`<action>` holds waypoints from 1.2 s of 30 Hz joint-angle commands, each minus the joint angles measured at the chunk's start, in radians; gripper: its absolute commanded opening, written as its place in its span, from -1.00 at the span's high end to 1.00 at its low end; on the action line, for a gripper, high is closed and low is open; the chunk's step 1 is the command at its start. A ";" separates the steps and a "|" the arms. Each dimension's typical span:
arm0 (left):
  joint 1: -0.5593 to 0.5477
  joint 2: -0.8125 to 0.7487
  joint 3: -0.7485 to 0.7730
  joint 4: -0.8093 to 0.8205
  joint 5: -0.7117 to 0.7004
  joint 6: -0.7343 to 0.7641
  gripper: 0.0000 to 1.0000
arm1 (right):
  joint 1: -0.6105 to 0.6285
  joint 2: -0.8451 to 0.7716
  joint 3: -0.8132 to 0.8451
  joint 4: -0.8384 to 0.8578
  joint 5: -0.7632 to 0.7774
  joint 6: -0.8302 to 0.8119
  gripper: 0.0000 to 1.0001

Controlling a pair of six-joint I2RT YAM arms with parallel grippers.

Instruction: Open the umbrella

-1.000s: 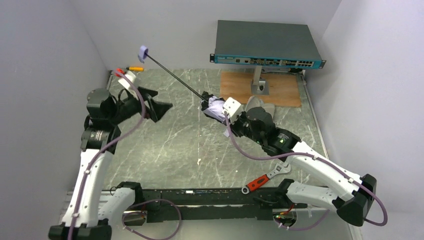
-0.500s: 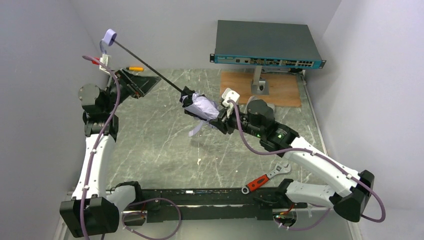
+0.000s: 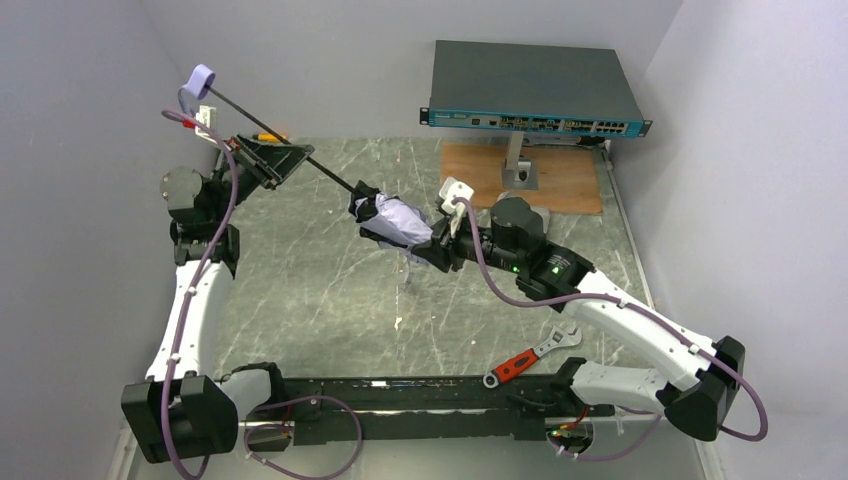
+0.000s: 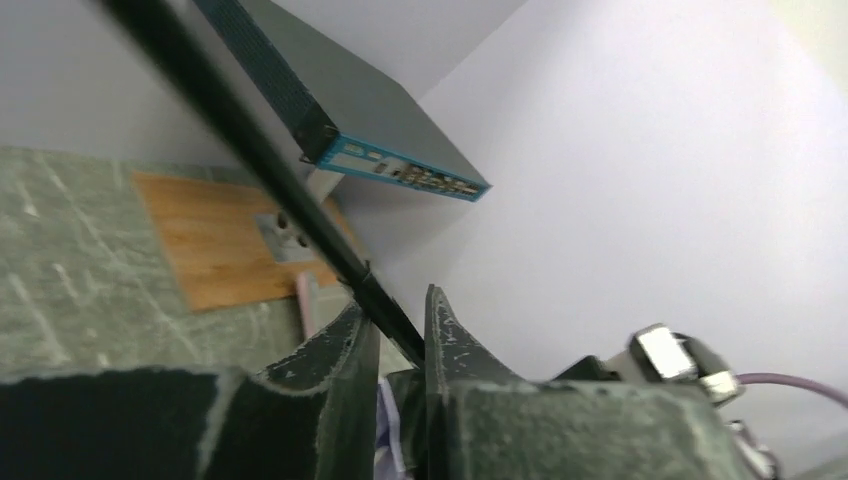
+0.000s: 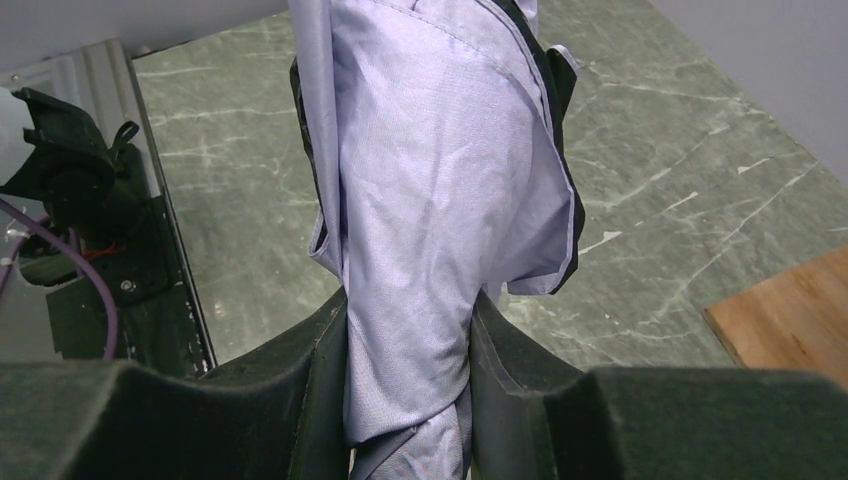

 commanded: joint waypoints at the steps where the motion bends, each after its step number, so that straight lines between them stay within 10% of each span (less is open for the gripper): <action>1: 0.035 -0.003 0.062 0.091 -0.019 -0.002 0.98 | 0.004 -0.045 -0.005 0.106 -0.040 0.002 1.00; 5: 0.065 0.008 0.137 0.120 0.019 0.072 1.00 | -0.001 -0.063 -0.032 0.036 -0.071 -0.001 -0.56; 8: 0.041 -0.003 0.276 -0.148 0.054 0.482 1.00 | -0.011 -0.069 0.006 -0.036 -0.103 -0.025 -0.96; 11: -0.119 -0.020 0.375 -0.469 0.060 0.844 1.00 | -0.054 -0.060 0.057 -0.082 -0.103 -0.017 -1.00; 16: -0.417 -0.142 0.244 -0.658 0.009 1.044 1.00 | -0.217 -0.023 0.128 -0.149 -0.160 0.051 -1.00; 23: 0.007 -0.025 0.410 -0.762 0.016 1.308 1.00 | -0.294 -0.049 0.170 -0.243 -0.198 0.004 -1.00; 29: -0.540 -0.145 0.340 -0.867 -0.051 1.413 1.00 | -0.302 -0.057 0.150 -0.241 -0.208 -0.009 -0.99; 32: -0.381 -0.168 0.274 -0.731 -0.225 1.395 1.00 | -0.309 -0.064 0.153 -0.248 -0.206 -0.018 -0.99; 36: -0.229 -0.104 0.367 -0.795 -0.006 1.378 1.00 | -0.310 -0.066 0.157 -0.263 -0.224 -0.021 -0.99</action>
